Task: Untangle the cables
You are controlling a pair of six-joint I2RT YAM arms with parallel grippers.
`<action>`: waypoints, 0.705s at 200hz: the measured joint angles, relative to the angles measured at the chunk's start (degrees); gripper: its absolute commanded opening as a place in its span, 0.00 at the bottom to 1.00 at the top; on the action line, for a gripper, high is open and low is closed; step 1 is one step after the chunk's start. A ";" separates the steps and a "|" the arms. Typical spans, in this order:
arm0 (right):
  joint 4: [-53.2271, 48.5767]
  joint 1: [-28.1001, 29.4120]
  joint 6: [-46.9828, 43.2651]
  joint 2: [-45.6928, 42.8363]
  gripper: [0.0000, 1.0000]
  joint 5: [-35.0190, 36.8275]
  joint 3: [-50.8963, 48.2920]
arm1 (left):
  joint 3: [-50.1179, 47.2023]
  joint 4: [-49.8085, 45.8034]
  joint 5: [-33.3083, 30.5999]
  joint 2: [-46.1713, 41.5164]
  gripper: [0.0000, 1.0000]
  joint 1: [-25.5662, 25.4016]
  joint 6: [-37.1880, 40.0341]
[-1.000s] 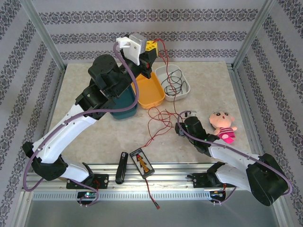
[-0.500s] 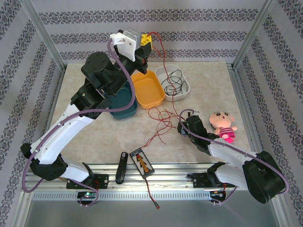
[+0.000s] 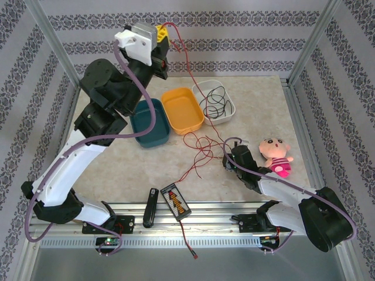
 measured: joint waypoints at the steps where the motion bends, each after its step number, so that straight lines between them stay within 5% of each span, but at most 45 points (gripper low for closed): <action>1: 0.00 -0.02 0.02 0.00 0.29 0.02 0.00 | 0.02 0.00 -0.07 -0.04 0.00 0.02 0.07; 49: -0.02 -0.37 0.96 0.00 0.15 0.04 -0.31 | 0.15 0.00 -3.15 -1.88 0.00 0.59 4.11; 141: 0.00 -0.74 2.03 2.43 0.07 0.11 -0.31 | 7.04 -0.42 -6.14 -2.27 0.00 1.81 8.85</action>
